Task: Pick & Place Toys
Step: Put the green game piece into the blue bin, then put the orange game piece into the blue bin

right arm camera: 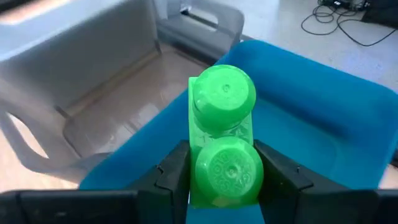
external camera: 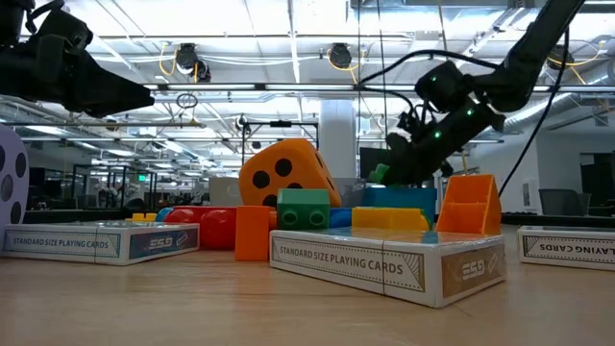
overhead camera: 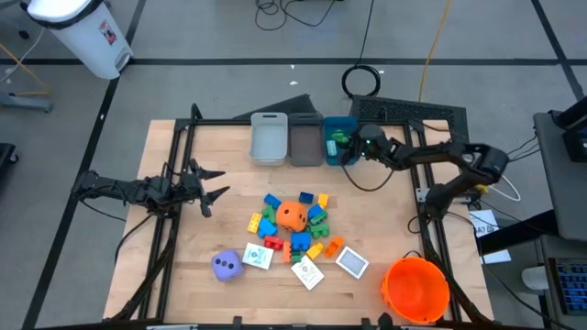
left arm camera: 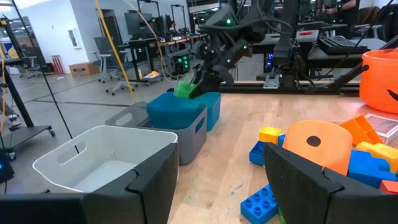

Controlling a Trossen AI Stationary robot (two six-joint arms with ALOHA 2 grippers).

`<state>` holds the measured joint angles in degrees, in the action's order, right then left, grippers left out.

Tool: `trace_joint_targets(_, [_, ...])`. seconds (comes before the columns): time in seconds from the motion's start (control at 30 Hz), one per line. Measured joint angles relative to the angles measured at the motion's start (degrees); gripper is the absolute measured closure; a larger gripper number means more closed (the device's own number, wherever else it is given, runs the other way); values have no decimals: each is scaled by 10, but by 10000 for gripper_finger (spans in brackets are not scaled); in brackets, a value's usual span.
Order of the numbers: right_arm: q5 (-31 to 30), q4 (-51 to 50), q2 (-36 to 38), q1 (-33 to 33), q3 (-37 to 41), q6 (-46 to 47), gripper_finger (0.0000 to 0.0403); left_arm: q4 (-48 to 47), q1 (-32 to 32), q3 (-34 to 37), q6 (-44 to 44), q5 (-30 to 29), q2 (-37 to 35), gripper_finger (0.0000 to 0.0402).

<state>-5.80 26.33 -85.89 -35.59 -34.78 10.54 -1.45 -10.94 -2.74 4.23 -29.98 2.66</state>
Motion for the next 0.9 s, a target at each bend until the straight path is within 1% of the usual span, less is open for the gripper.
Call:
trace_joint_targets(0.1, [0, 0, -18, 0, -5, -12, 269, 0, 0, 0, 0, 0, 0, 160])
trace_joint_targets(0.17, [-5, 0, -22, 0, -5, -13, 256, 0, 0, 0, 0, 0, 0, 160])
trace_joint_targets(0.3, [-46, -5, -16, 1, -5, -9, 204, 0, 0, 0, 0, 0, 0, 160])
trace_joint_targets(0.43, [-45, -6, -2, 3, -5, -12, 154, 0, 0, 0, 0, 0, 0, 160])
trace_joint_targets(0.57, [-43, -22, 26, 22, -5, -22, 120, 0, 0, 0, 0, 0, 0, 160])
trace_joint_targets(0.67, [-15, -29, 58, 54, -5, -29, 109, 0, 0, 0, 0, 0, 0, 160])
trace_joint_targets(0.73, [9, -34, 81, 88, -5, -24, 108, 0, 0, 0, 0, 0, 0, 160])
trace_joint_targets(0.83, [30, -33, 115, 161, -6, -6, 112, 0, 0, 0, 0, 0, 0, 160])
trace_joint_targets(0.9, [24, -70, 131, 221, -22, -6, 116, 0, 0, 0, 0, 0, 0, 160])
